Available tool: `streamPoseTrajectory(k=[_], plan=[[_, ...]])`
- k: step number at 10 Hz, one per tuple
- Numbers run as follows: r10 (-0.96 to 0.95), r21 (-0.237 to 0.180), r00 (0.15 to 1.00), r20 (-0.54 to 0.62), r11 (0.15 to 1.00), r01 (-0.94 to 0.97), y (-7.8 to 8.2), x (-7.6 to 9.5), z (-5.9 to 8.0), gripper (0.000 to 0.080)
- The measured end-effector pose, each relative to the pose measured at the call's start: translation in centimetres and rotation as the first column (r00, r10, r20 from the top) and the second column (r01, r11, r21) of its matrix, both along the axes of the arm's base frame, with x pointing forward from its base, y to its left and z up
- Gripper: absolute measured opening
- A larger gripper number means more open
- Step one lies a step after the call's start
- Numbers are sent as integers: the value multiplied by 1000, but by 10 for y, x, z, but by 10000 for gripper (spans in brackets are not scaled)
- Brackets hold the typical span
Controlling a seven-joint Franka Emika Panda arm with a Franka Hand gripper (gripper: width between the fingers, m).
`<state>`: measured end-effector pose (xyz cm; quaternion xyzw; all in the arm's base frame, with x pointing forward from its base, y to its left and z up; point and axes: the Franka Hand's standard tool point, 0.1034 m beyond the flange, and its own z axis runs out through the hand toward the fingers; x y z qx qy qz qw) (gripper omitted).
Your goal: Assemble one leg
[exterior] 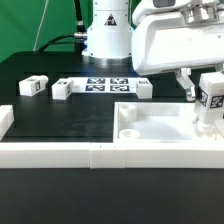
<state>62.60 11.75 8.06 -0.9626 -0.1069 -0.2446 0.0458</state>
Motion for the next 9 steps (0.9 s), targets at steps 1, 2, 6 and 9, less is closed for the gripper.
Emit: streamPoseTrajectory(k=[1, 2, 6, 9], plan=[[-5, 2, 1000, 24, 1000, 5, -1, 2, -2, 288], [-5, 2, 1000, 17, 1000, 5, -1, 0, -6, 288], [-7, 5, 999, 34, 1000, 7, 0, 1, -12, 288], [-9, 6, 999, 49, 1000, 8, 0, -1, -17, 387]])
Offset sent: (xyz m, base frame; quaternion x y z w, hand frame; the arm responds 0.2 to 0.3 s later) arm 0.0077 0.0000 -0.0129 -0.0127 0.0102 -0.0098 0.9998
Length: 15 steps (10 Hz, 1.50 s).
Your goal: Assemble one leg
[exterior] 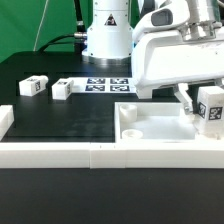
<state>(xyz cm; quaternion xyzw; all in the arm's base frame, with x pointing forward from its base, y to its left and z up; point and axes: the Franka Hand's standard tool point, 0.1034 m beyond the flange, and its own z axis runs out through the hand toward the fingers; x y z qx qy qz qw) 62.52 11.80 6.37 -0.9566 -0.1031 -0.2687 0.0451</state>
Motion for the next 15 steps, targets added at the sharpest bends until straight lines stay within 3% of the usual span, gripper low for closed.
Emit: streamPoseTrajectory(k=[1, 2, 3, 8, 11, 14, 15], plan=[[0, 0, 1000, 0, 1000, 0, 0, 0, 0, 547], [0, 0, 1000, 0, 1000, 0, 0, 0, 0, 547], [0, 0, 1000, 0, 1000, 0, 0, 0, 0, 627], [0, 0, 1000, 0, 1000, 0, 0, 0, 0, 648], [2, -1, 1000, 6, 1000, -2, 0, 5, 21, 648], [5, -3, 999, -34, 1000, -5, 1, 2, 16, 648], [3, -7, 990, -143, 1000, -4, 1, -2, 9, 648]])
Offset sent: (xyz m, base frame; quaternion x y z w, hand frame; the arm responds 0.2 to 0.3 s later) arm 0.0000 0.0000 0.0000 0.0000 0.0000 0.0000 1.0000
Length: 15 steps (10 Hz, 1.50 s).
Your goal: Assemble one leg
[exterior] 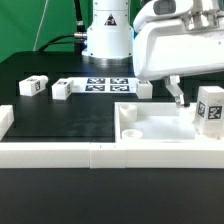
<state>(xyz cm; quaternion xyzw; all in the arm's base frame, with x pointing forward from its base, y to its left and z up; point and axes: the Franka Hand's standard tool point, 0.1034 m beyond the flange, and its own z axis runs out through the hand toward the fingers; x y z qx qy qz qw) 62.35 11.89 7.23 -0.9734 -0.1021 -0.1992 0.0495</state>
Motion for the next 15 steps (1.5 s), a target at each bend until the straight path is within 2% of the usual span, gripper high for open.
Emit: streamPoseTrajectory(k=[2, 5, 7, 9, 10, 11, 15], plan=[[11, -18, 984, -179, 1000, -15, -1, 6, 4, 648], [34, -23, 897, -441, 999, -49, 4, -4, 6, 648], [38, -19, 891, -453, 998, -52, 6, 4, 7, 648], [37, -19, 890, -454, 998, -52, 6, 3, 6, 397], [35, -26, 892, -452, 998, -52, 2, 4, 6, 397], [31, -27, 892, -452, 998, -48, -1, 4, 6, 298], [-7, -29, 890, -456, 1000, -7, -2, 5, 5, 295]])
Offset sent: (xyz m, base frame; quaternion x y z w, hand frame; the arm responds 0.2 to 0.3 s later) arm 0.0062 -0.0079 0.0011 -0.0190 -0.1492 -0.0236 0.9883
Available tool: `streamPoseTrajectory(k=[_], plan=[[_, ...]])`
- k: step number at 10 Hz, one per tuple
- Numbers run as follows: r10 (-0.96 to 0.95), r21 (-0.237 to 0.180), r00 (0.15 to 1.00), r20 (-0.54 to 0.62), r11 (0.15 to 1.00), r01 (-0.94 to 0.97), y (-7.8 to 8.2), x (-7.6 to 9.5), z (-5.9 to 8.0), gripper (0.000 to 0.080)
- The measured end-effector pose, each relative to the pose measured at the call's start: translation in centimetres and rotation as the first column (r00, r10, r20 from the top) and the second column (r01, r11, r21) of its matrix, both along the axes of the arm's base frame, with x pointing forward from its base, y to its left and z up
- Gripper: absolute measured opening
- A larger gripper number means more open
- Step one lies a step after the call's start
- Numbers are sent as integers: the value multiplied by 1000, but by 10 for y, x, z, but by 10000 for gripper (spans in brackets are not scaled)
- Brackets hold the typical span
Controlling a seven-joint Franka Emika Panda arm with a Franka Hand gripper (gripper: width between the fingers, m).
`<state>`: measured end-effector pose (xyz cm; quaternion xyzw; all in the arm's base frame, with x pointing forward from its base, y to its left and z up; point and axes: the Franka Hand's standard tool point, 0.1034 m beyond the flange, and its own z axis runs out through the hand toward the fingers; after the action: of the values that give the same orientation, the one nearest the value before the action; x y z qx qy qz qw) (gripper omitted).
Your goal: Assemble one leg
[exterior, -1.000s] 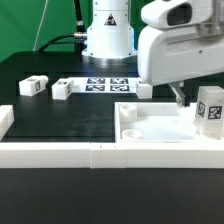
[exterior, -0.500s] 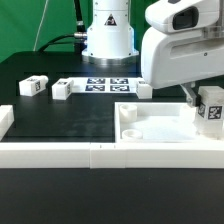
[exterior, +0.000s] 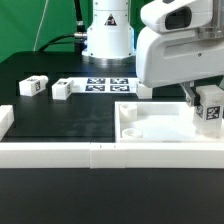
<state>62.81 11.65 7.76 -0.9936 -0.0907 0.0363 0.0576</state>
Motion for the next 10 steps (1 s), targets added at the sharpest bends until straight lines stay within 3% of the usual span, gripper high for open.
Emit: streamPoseTrajectory(k=[2, 6, 10], plan=[[-245, -12, 969, 3, 969, 245, 2, -2, -1, 294], [-622, -37, 783, -23, 783, 621, 7, -4, -3, 294], [-917, -85, 393, -60, 397, 914, 18, -6, -5, 294]])
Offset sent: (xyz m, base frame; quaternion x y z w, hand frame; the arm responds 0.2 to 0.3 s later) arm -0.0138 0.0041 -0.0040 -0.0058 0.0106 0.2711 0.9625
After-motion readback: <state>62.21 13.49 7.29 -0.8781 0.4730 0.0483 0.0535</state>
